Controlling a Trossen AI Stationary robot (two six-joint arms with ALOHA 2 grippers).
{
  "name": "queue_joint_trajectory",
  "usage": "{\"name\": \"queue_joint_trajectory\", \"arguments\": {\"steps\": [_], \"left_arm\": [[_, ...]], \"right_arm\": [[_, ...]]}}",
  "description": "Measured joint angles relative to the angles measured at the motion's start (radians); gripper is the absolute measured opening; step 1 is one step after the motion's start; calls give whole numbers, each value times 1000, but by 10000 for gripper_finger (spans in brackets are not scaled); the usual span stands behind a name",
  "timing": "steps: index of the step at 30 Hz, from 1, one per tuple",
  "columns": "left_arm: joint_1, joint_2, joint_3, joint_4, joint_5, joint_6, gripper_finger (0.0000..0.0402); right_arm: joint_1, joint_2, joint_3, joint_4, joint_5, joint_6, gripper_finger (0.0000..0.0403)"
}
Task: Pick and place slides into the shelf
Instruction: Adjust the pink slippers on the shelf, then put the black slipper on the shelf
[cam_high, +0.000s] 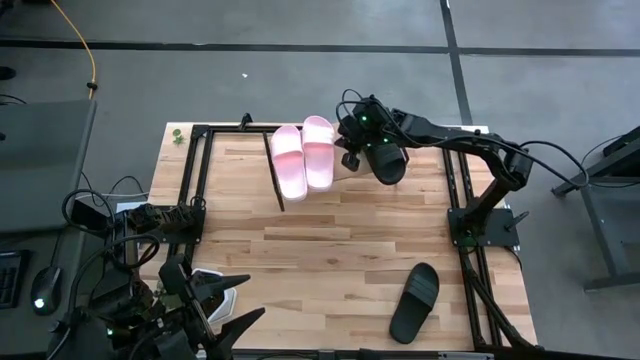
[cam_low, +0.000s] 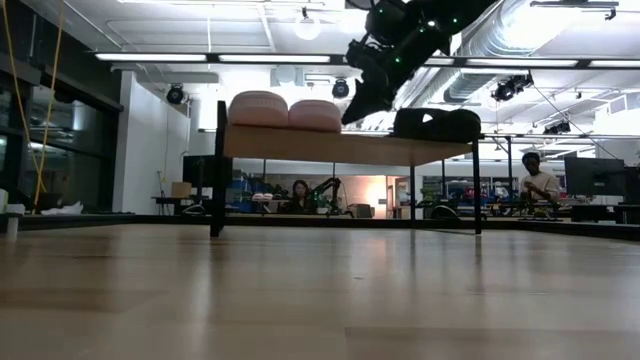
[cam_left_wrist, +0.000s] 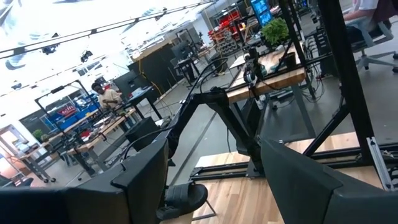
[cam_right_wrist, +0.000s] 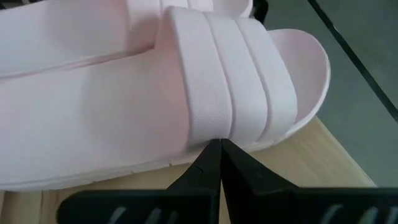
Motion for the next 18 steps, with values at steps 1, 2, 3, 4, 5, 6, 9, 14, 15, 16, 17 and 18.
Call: {"name": "queue_joint_trajectory", "arguments": {"steps": [1,2,3,4,5,6,9,14,15,16,17,18], "left_arm": [[0,0,0,0,2,0,246],[0,0,0,0,4,0,246],[0,0,0,0,6,0,246],[0,0,0,0,6,0,246],[0,0,0,0,6,0,246],[0,0,0,0,7,0,246],[0,0,0,0,9,-2,246],[0,0,0,0,9,-3,246],[0,0,0,0,9,-3,246],[0,0,0,0,9,-3,246],[0,0,0,0,9,-3,246],[0,0,0,0,9,-3,246]], "right_arm": [[3,0,0,2,-8,0,0],[3,0,0,8,-18,-2,0],[4,0,0,13,-23,0,0],[7,0,0,15,-22,2,0],[9,0,0,15,-22,6,0],[9,0,0,15,-24,9,0],[9,0,0,13,-30,13,0],[9,0,0,-25,-9,19,0],[10,0,0,-42,5,13,0],[10,0,0,-61,15,4,0],[10,0,0,-78,23,-3,0],[10,-1,0,-87,32,-8,0]]}}
